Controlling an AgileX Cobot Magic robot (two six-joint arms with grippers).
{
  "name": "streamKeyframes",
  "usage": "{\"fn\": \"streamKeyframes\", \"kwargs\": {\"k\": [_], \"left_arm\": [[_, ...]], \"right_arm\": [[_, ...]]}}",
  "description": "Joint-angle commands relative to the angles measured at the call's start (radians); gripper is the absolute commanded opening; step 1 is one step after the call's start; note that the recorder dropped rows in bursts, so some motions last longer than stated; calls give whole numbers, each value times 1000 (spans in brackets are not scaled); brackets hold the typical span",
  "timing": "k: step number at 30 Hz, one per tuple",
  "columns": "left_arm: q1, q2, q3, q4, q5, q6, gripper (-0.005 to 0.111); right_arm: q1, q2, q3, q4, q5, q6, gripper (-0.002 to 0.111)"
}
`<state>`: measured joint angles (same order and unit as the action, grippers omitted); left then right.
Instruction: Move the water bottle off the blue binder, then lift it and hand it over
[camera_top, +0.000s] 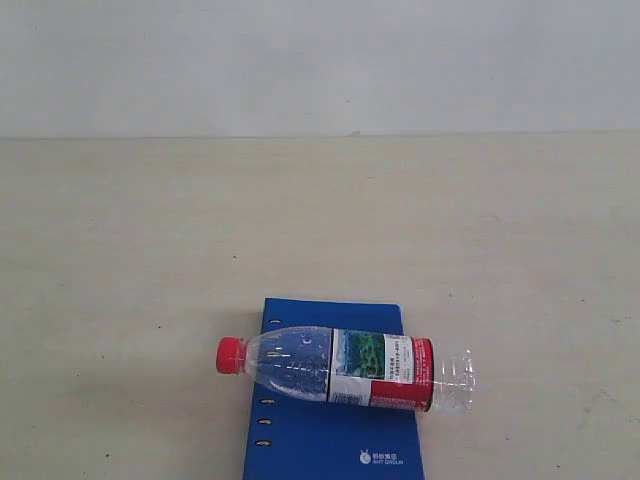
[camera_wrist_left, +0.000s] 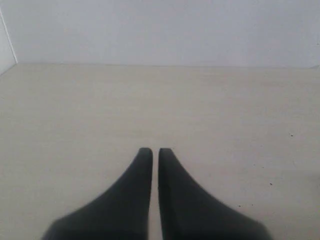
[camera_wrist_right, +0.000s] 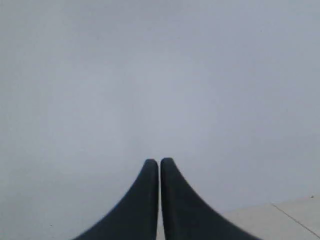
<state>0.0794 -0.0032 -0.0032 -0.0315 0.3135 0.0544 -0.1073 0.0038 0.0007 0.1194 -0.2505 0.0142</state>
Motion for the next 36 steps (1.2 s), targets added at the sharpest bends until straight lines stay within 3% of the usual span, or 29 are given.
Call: {"fn": "streamKeyframes", "kwargs": {"k": [1, 6, 11, 20, 24, 27, 32, 36], "left_arm": [[1, 3, 3, -1, -5, 4, 4], [1, 3, 3, -1, -5, 4, 4], [1, 3, 3, -1, -5, 4, 4], [1, 3, 3, -1, -5, 4, 4], [1, 3, 3, -1, -5, 4, 4], [1, 3, 3, -1, -5, 4, 4], [1, 3, 3, -1, -5, 4, 4], [1, 3, 3, -1, -5, 4, 4]], "right_arm": [[-1, -4, -1, 3, -42, 70, 0], [-1, -4, -1, -59, -177, 165, 0], [-1, -4, -101, -143, -125, 264, 0], [-1, 80, -421, -285, 87, 380, 0], [-1, 196, -557, -368, 250, 380, 0], [-1, 299, -644, -371, 458, 276, 2], [-1, 458, -759, -197, 727, -21, 20], [-1, 559, -831, 54, 880, -250, 50]]}}
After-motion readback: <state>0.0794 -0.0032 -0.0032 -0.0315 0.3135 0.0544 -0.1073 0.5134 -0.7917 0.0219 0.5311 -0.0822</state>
